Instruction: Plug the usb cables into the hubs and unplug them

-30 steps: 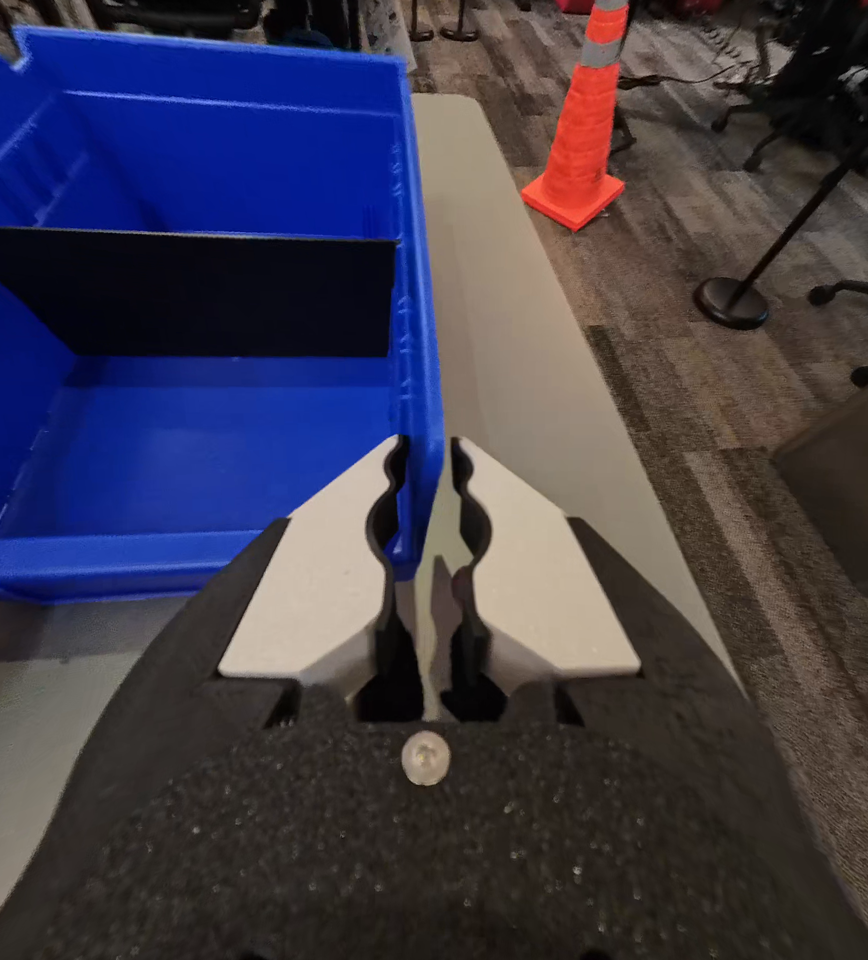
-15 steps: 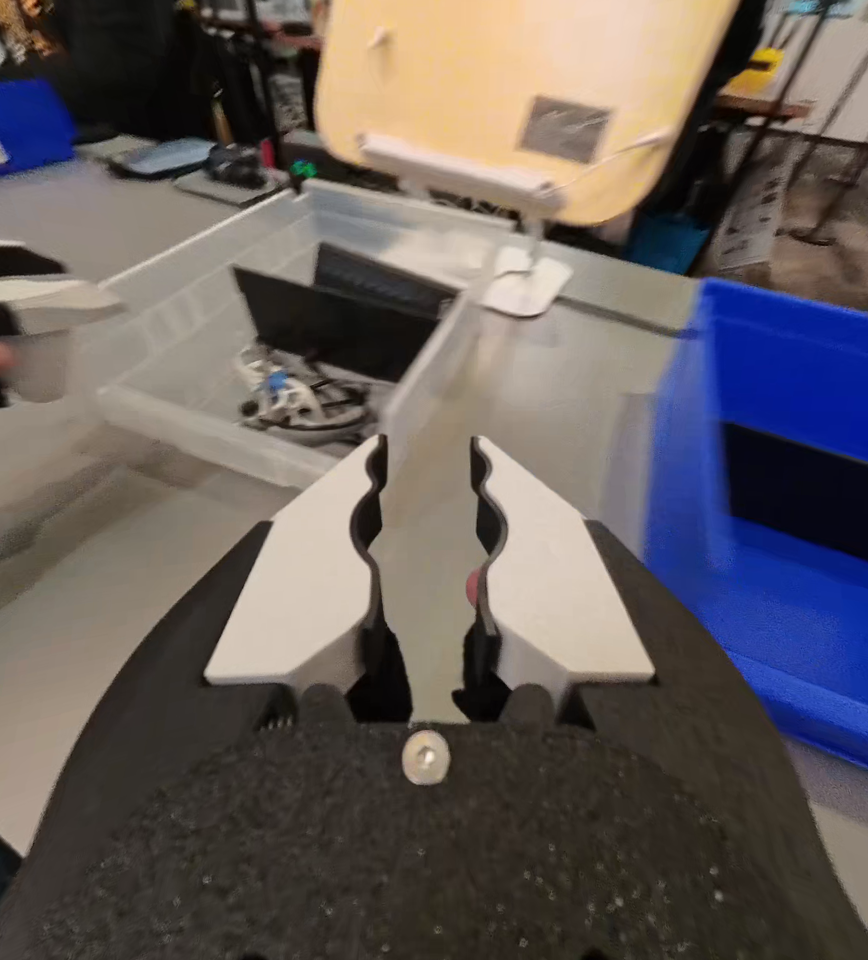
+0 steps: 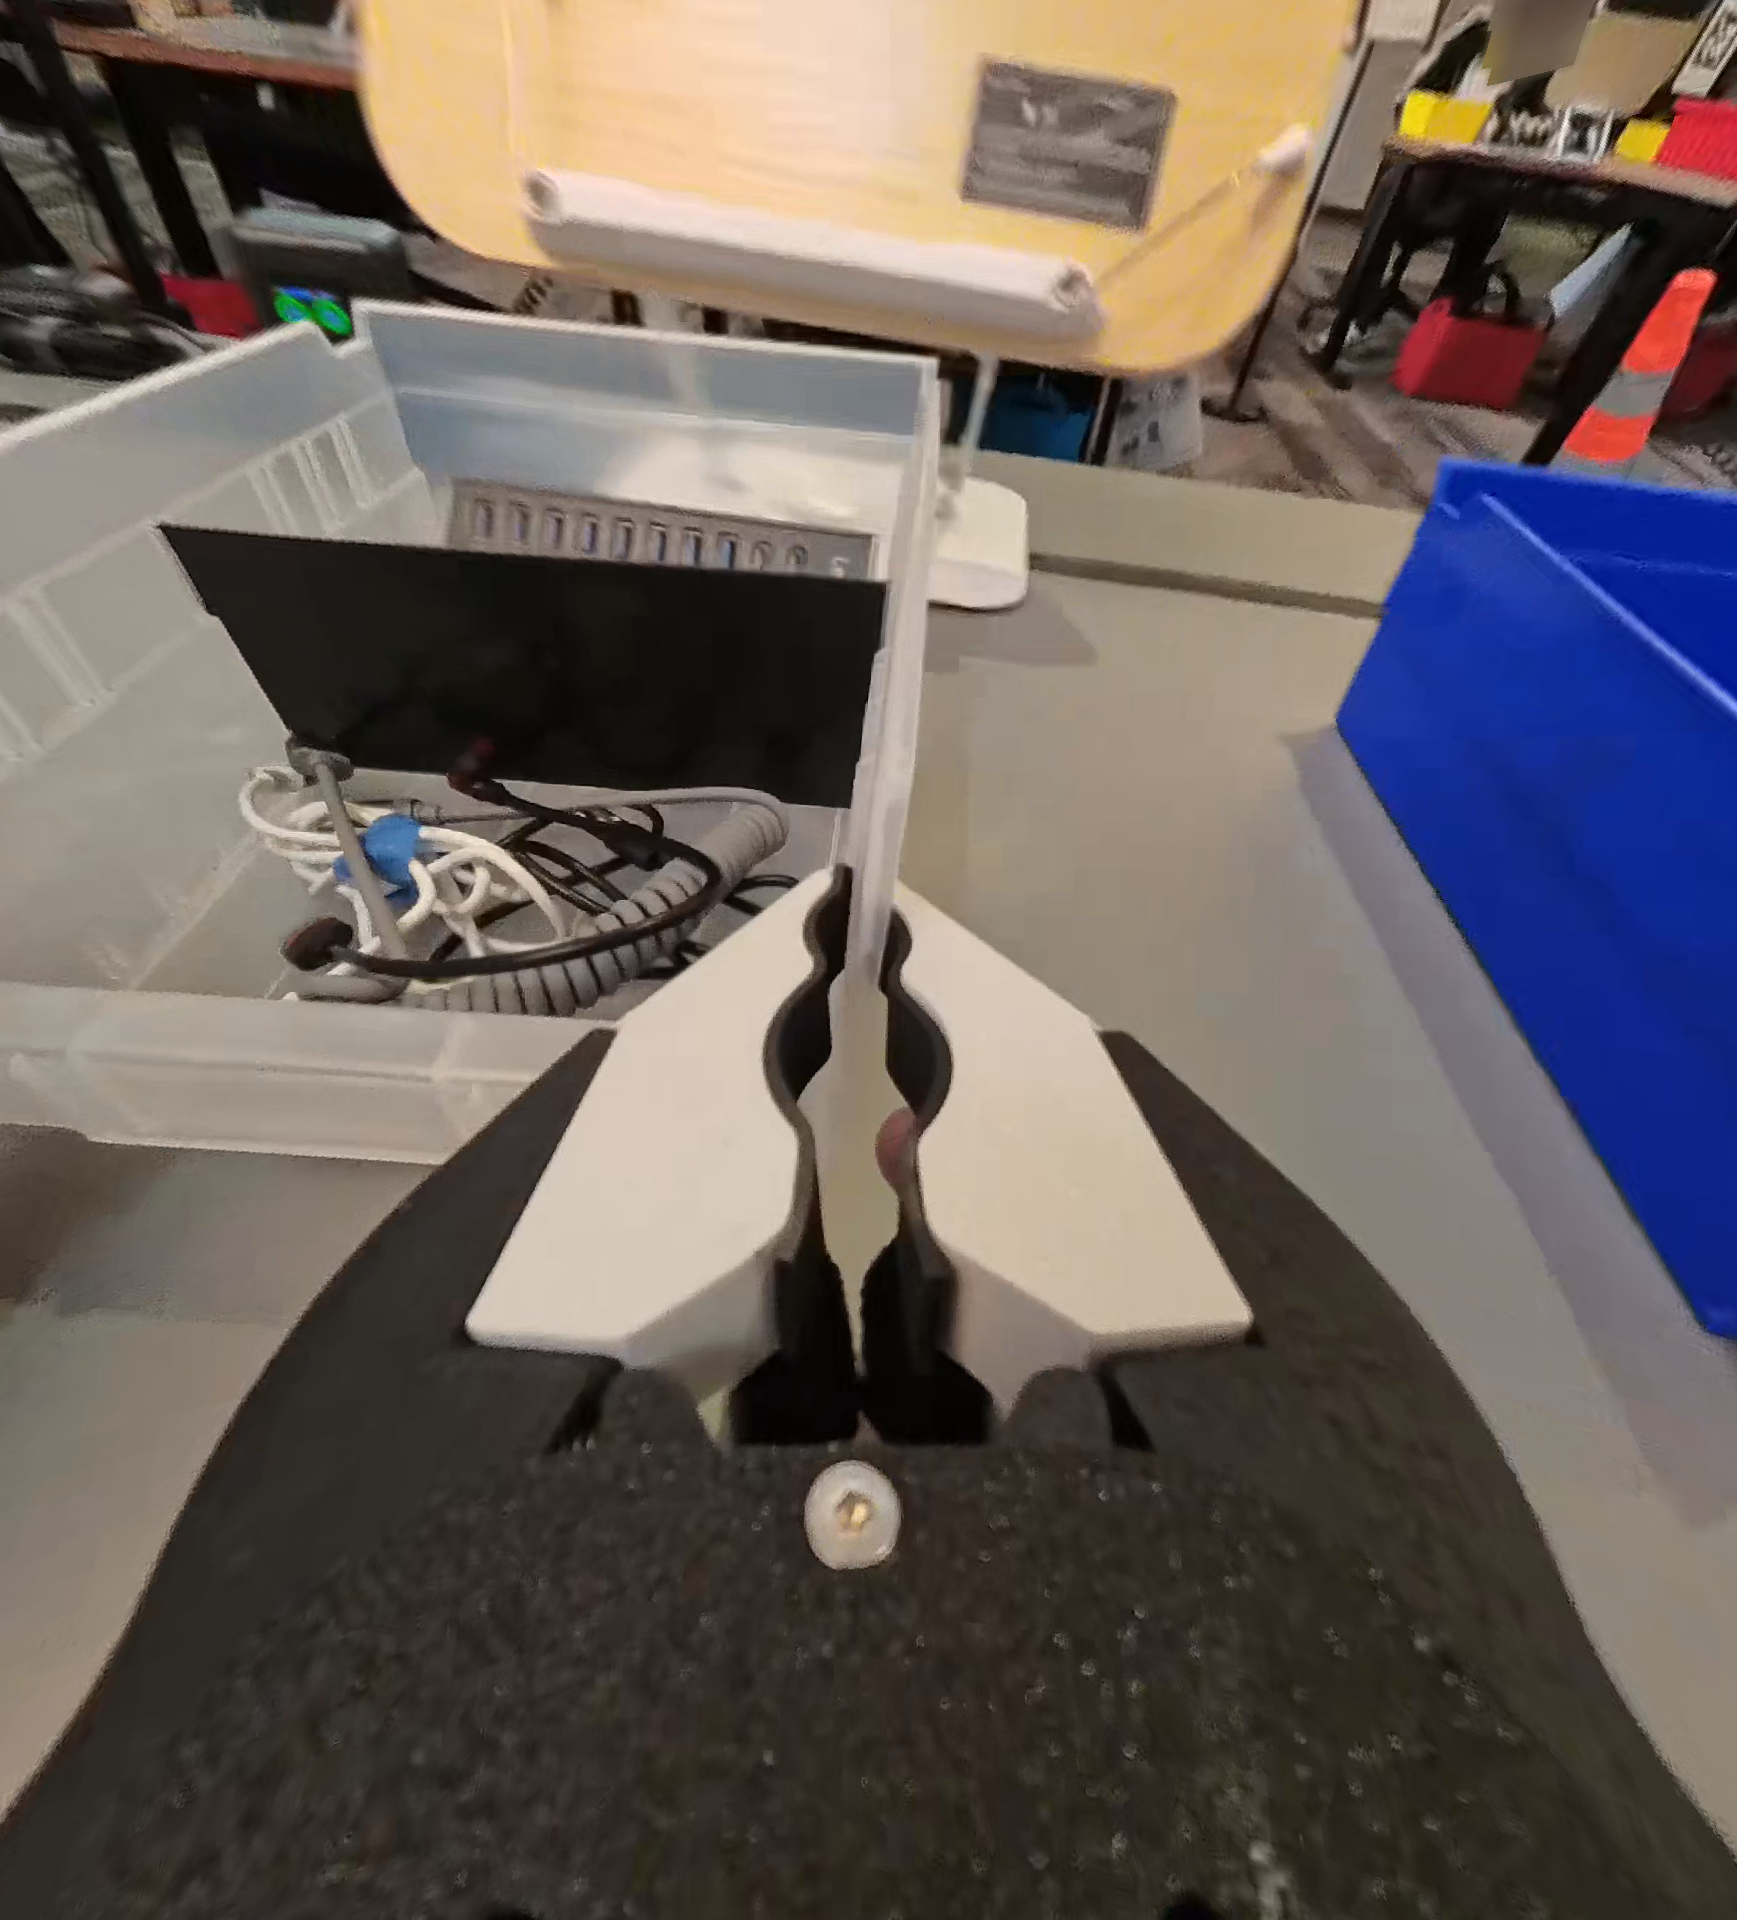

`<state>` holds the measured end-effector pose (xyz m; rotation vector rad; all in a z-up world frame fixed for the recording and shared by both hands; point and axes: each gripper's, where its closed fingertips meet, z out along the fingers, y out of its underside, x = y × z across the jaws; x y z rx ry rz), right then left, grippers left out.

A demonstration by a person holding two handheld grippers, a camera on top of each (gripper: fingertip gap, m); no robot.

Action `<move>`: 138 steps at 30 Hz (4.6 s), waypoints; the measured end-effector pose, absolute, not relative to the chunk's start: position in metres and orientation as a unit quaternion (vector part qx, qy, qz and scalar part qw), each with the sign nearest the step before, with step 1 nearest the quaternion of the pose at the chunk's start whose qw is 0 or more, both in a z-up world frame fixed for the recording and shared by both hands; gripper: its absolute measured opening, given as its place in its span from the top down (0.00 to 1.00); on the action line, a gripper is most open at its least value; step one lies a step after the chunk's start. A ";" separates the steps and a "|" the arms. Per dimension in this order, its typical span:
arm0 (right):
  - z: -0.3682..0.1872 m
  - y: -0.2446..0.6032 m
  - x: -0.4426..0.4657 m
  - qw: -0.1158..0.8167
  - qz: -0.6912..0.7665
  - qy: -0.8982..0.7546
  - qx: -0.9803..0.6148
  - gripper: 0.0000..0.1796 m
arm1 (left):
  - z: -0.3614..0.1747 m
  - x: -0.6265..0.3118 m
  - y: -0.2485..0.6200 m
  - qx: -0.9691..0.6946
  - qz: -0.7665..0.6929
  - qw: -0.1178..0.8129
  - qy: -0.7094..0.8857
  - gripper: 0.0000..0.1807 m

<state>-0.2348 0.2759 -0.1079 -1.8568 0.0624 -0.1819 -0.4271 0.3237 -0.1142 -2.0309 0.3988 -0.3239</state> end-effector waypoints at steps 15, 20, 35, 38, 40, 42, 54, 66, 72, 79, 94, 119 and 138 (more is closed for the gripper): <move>-0.131 0.337 -0.468 0.556 0.044 -0.081 -0.826 0.94 | -0.120 -0.650 0.386 -0.831 -0.172 0.527 0.056 0.97; -0.123 0.304 -0.475 0.479 0.199 -0.154 -0.841 0.78 | -0.112 -0.652 0.383 -0.828 -0.135 0.542 0.046 0.95; -0.056 0.159 0.080 0.626 -0.070 0.111 -0.768 0.72 | 0.018 -0.428 0.300 -0.695 -0.281 0.627 0.210 0.88; -0.077 0.151 0.152 0.591 -0.116 0.142 -0.785 0.70 | -0.023 -0.304 0.261 -0.709 -0.398 0.492 0.311 0.80; -0.103 0.160 0.164 0.548 -0.114 0.120 -0.820 0.70 | -0.053 -0.233 0.242 -0.717 -0.408 0.442 0.352 0.75; -0.114 0.173 0.169 0.539 -0.122 0.112 -0.826 0.72 | -0.081 -0.170 0.223 -0.718 -0.392 0.422 0.390 0.70; -0.137 0.185 0.127 0.519 -0.099 0.007 -0.849 0.98 | -0.131 -0.048 0.195 -0.739 -0.324 0.423 0.413 0.61; -0.130 0.190 0.119 0.519 -0.088 0.068 -0.848 0.86 | -0.116 -0.084 0.206 -0.739 -0.348 0.407 0.409 0.67; -0.078 0.166 0.080 0.576 -0.085 0.078 -0.809 0.80 | -0.073 -0.213 0.230 -0.737 -0.291 0.471 0.388 0.68; -0.049 0.178 -0.120 0.611 0.073 -0.105 -0.781 0.78 | -0.066 -0.455 0.268 -0.774 -0.139 0.578 0.217 0.69; -0.123 0.204 -0.240 0.478 0.355 -0.122 -0.794 0.77 | -0.108 -0.522 0.278 -0.783 -0.176 0.580 0.139 0.75; -0.127 0.208 -0.248 0.490 0.329 -0.187 -0.785 0.71 | -0.154 -0.515 0.536 -0.709 0.038 0.129 0.692 0.55; -0.126 0.203 -0.253 0.460 0.395 -0.169 -0.777 0.74 | -0.165 -0.503 0.531 -0.639 0.050 0.145 0.754 0.68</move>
